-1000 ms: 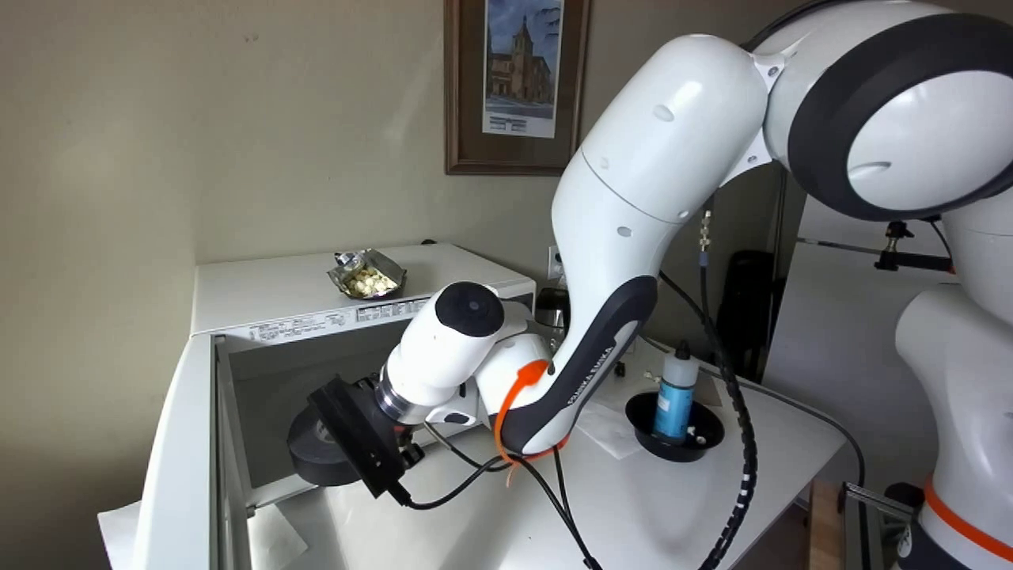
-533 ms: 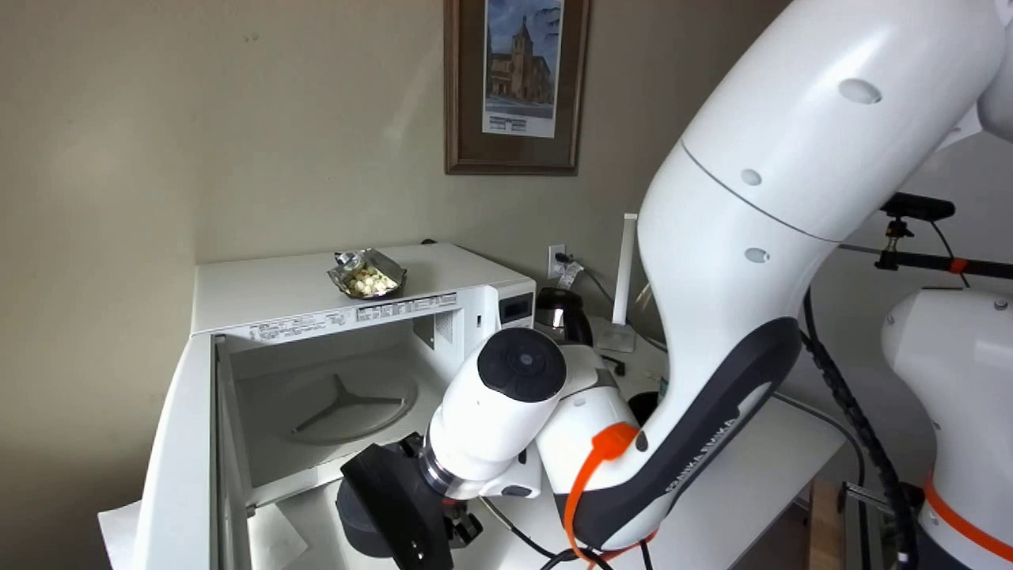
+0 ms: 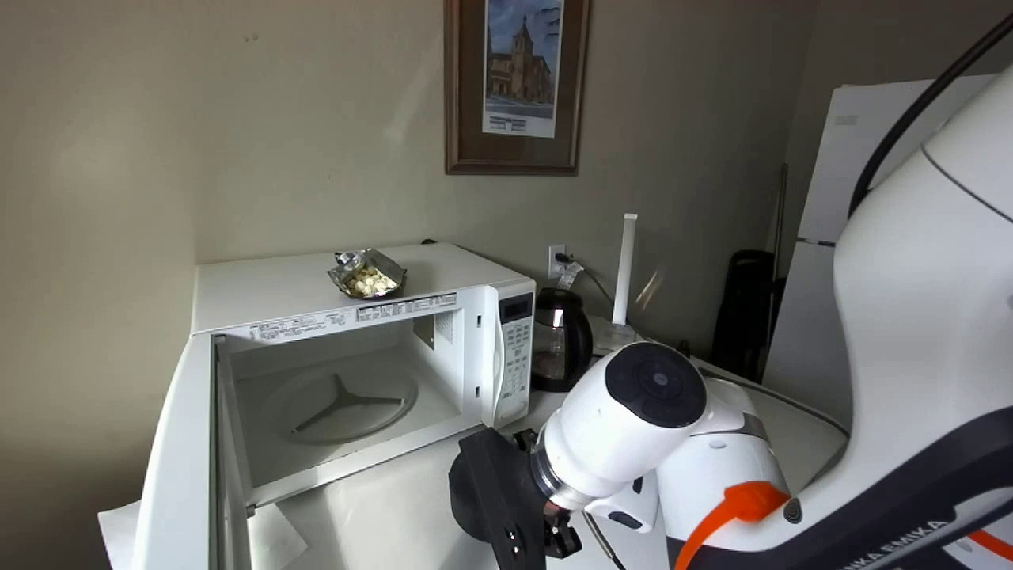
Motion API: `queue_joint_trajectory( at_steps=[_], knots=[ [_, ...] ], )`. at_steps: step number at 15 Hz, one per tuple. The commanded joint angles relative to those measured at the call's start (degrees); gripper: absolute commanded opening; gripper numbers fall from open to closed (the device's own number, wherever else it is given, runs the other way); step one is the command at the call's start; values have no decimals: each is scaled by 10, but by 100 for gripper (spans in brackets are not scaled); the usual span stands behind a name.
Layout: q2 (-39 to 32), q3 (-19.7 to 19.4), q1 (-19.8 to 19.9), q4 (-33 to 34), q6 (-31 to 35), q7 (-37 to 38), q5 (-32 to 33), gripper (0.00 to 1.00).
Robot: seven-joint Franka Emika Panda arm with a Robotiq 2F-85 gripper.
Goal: Pick up the black masking tape from inside the microwave and put it on the kitchen counter
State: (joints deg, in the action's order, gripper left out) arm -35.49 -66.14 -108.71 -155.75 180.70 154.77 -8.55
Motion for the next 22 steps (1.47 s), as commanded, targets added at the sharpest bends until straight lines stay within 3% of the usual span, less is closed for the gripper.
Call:
queue_joint_trajectory(
  at_steps=[1,2,4,6,7,12,17,22],
  knots=[
    [-54,-71,-125,-17,-29,12,-99,30],
    [-12,-27,-61,-26,-7,-24,-85,55],
    [-22,-46,-97,-21,-25,-17,-102,55],
    [-27,-49,-104,-16,-26,-16,-106,55],
    [-28,-50,-104,-16,-26,-16,-106,30],
    [-53,-86,-148,-18,-144,29,-125,30],
    [-87,-120,-165,-18,-242,-1,-211,30],
    [-148,-192,-185,-17,-346,-26,-251,30]
  ],
)
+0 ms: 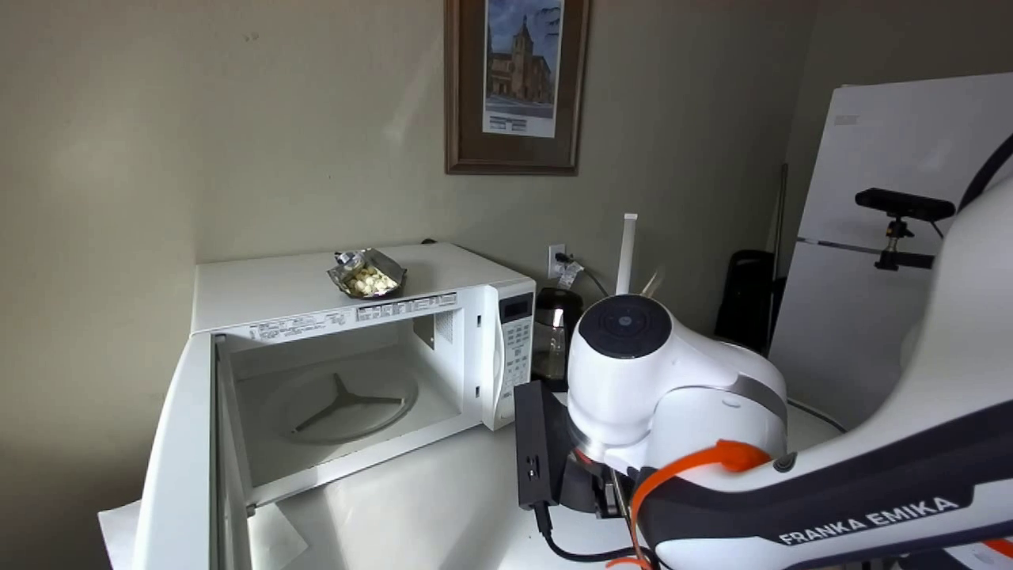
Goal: Pick up the black masking tape from inside the microwave and put it on the kitchen counter
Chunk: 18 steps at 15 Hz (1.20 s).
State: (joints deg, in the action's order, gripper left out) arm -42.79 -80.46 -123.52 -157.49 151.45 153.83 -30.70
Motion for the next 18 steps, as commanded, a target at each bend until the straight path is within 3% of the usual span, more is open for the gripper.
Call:
queue_joint_trajectory(
  at_steps=[1,6,7,10,11,12,13,17,18],
  knots=[
    [-86,-66,-41,0,-72,-23,-30,30],
    [-164,-174,-87,4,-200,-49,3,30],
    [-171,-208,-117,-17,-213,-50,14,30],
    [-224,-261,-119,3,-285,-81,29,30],
    [-232,-294,-144,-18,-292,-90,36,30],
    [-165,-245,-99,7,-268,-76,15,30],
    [-172,-255,-101,7,-276,-83,13,55],
    [-165,-242,-97,7,-274,-82,12,55],
    [-168,-247,-89,10,-278,-81,15,30]
  ],
)
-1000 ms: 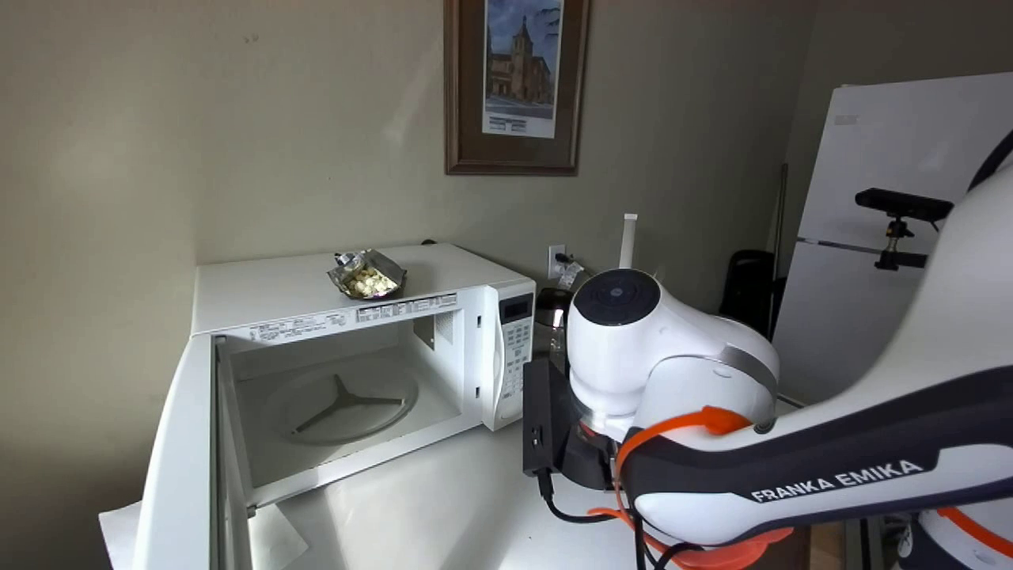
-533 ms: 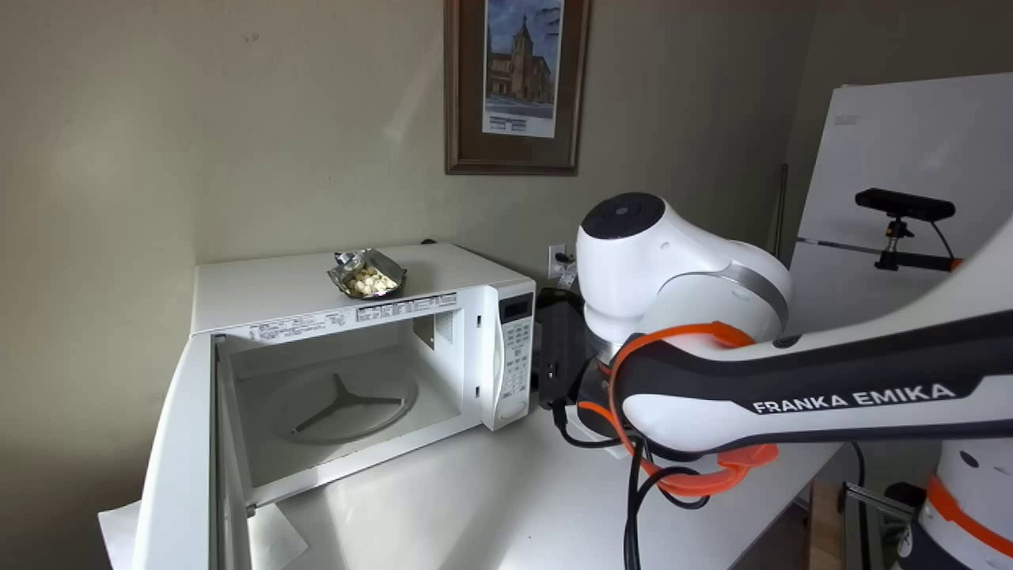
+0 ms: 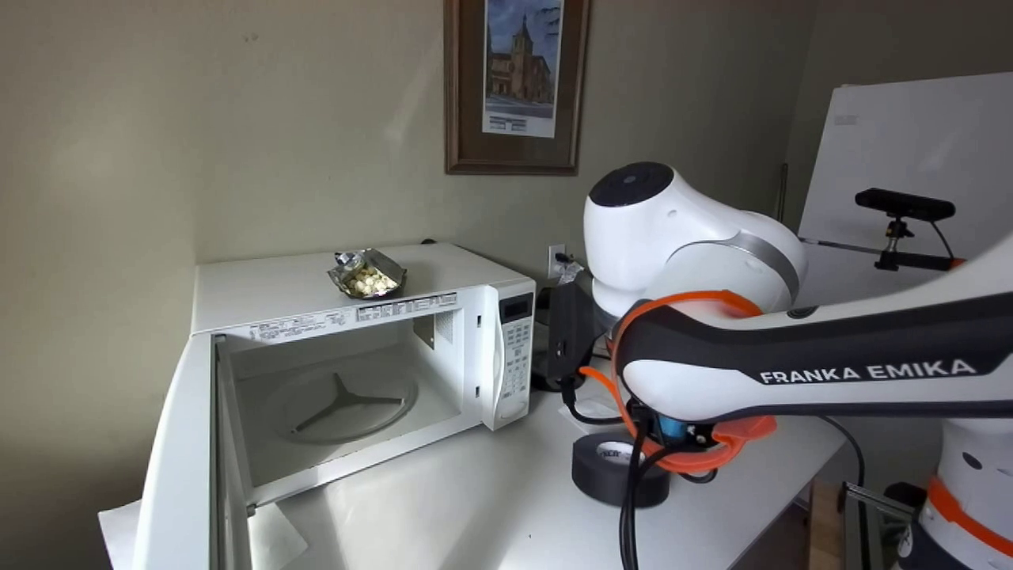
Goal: Pick up the black masking tape from inside the microwave and put it on the kitchen counter
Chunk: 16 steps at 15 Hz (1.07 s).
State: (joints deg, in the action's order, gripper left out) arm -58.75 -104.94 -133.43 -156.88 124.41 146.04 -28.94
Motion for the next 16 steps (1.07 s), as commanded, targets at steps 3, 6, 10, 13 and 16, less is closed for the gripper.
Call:
queue_joint_trajectory(
  at_steps=[3,6,10,13,16],
  knots=[
    [-27,-30,23,9,-30,-12,23,30],
    [-19,-24,29,8,-14,-21,11,55],
    [-19,-29,35,8,-14,-32,4,69],
    [-18,-33,36,4,-14,-40,-1,86],
    [-18,-34,37,4,-14,-41,-1,86]
  ],
)
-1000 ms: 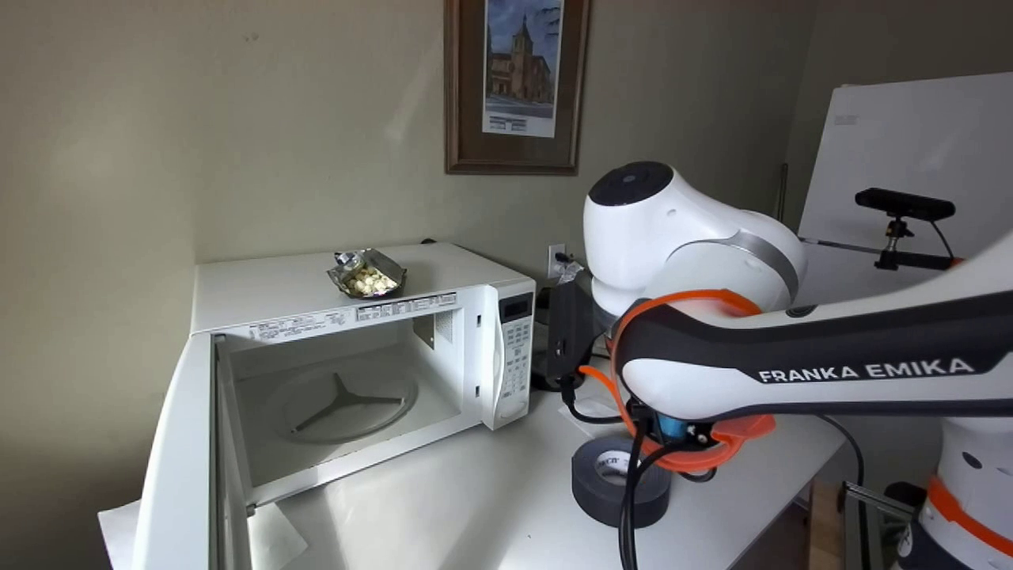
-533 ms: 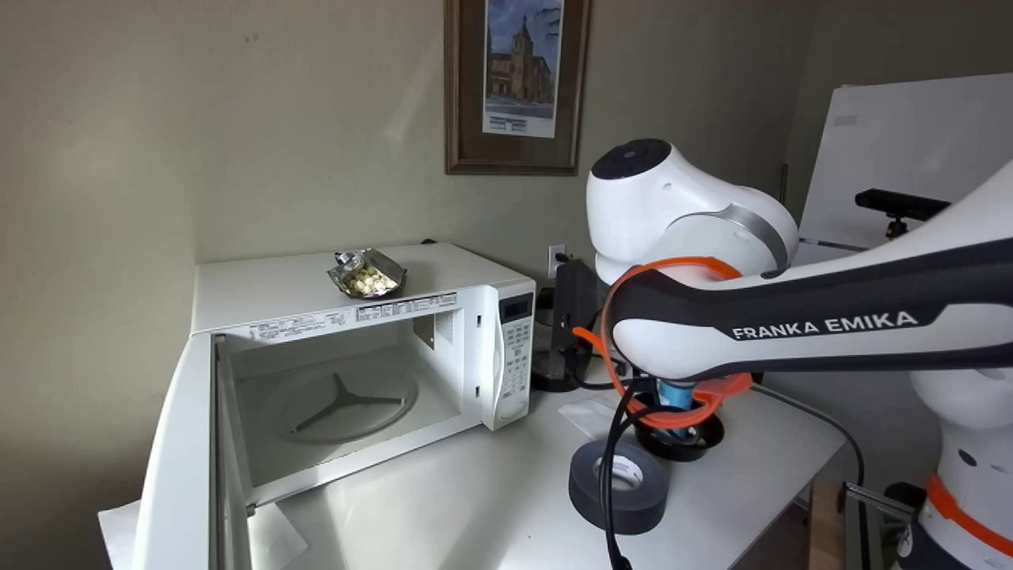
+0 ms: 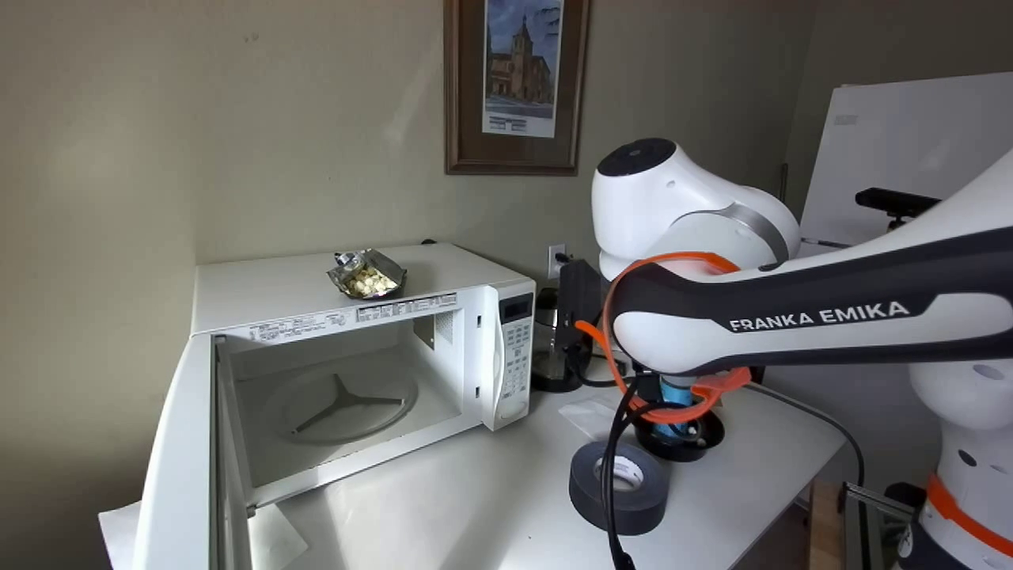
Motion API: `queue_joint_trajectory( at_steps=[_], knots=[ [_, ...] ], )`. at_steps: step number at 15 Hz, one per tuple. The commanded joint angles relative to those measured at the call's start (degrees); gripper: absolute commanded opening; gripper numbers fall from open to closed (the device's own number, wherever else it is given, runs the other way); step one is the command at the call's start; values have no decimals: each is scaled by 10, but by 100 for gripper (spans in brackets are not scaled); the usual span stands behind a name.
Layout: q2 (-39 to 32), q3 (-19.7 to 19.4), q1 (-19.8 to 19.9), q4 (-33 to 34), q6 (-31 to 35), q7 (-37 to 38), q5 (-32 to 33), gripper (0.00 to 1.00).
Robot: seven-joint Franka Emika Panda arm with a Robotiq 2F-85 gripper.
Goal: Pick up the black masking tape from inside the microwave and put it on the kitchen counter
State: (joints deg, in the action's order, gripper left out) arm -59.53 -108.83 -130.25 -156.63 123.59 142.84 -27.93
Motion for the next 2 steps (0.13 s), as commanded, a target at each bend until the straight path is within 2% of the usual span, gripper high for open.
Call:
queue_joint_trajectory(
  at_steps=[1,2],
  knots=[
    [-10,5,5,2,-6,-9,-12,86],
    [-10,5,5,2,-6,-9,-12,86]
  ],
)
